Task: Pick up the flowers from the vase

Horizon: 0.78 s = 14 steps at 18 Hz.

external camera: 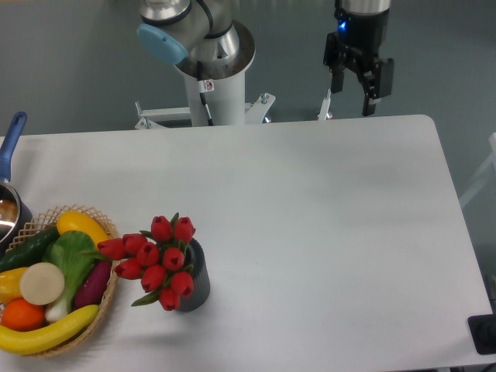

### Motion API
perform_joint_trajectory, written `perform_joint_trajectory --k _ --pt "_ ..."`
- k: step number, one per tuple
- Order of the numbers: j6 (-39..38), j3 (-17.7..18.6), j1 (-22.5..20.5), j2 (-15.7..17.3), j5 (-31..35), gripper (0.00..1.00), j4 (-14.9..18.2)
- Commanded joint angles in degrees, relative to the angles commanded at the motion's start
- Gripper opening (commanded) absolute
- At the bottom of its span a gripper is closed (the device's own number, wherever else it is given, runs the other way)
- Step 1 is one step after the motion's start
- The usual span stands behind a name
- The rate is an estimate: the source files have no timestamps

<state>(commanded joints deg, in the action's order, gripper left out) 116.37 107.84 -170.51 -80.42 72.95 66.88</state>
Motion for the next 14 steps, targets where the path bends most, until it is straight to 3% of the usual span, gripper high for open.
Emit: perform_joint_trajectory --k 10,14 --pt "-3.3 1.7 -0.1 0.1 -1.6 1.0 0.2" --pt "-14.0 1.9 0.0 0.0 -5.2 1.0 -0.3"
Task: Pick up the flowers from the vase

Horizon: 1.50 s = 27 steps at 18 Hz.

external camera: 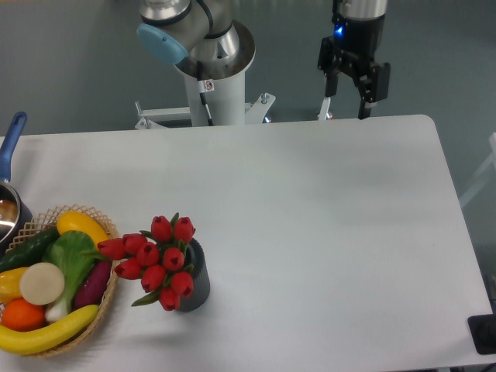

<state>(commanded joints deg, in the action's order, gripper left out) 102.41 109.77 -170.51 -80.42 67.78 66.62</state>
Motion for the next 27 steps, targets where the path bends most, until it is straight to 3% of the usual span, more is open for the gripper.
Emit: perform_joint_trajectory --k 4,7,12,15,21,27 --pt "-4.0 0.7 0.3 -0.2 -4.0 1.0 -0.3" --pt "-11.2 1.0 3.2 -1.8 -9.7 1.0 -0.4" --pt "-15.1 1.2 8.5 -6.1 -16.3 1.0 -5.4" --pt "-15.7 2.7 11.0 -8.2 -19.3 1.0 -11.2" --pt "-17.9 3.2 15.6 -12.9 -31.1 1.0 -13.5" --pt "-24.5 3.3 17.9 -14.3 -34.7 1.0 -14.9"
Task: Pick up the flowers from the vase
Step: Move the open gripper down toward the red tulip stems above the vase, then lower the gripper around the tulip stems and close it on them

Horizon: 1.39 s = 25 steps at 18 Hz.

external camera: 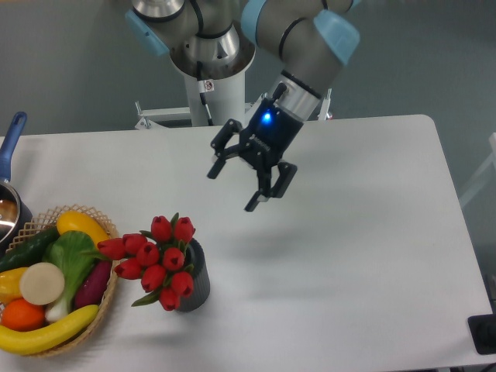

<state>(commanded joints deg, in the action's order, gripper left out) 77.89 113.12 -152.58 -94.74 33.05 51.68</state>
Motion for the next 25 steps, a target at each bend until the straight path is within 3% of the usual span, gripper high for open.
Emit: perform_joint_trajectory --k 3,6,11,25 --pt "-7.0 -0.3 0.7 -1.5 -1.1 1.0 -5.6" --pt "-7.1 -2.0 3.2 -5.0 -2.0 1.0 -9.3" --pt "-7.1 -5.9 5.4 -10.1 -1.9 1.0 -10.5" --pt "-7.1 -7.5 8.7 -14.4 -1.9 1.0 -10.7"
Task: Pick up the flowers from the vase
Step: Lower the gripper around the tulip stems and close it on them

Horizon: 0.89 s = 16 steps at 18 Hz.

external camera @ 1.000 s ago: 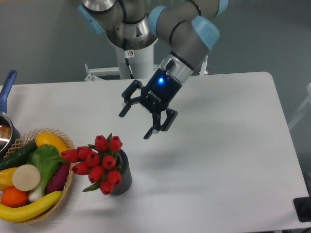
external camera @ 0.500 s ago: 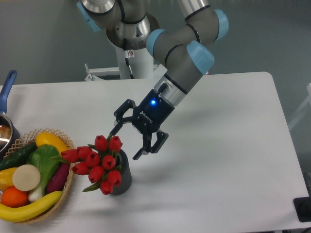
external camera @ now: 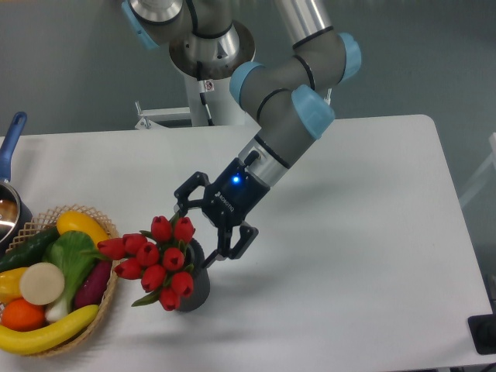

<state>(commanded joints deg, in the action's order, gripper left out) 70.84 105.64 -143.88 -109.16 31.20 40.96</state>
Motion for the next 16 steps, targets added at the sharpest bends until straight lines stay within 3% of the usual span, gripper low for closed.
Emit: perform_joint_trajectory --k 14,16 --pt "-0.2 -1.1 2.5 -1.7 0.0 1.0 0.0" --pt "-0.2 -1.1 2.5 -1.6 0.0 0.88 0.0"
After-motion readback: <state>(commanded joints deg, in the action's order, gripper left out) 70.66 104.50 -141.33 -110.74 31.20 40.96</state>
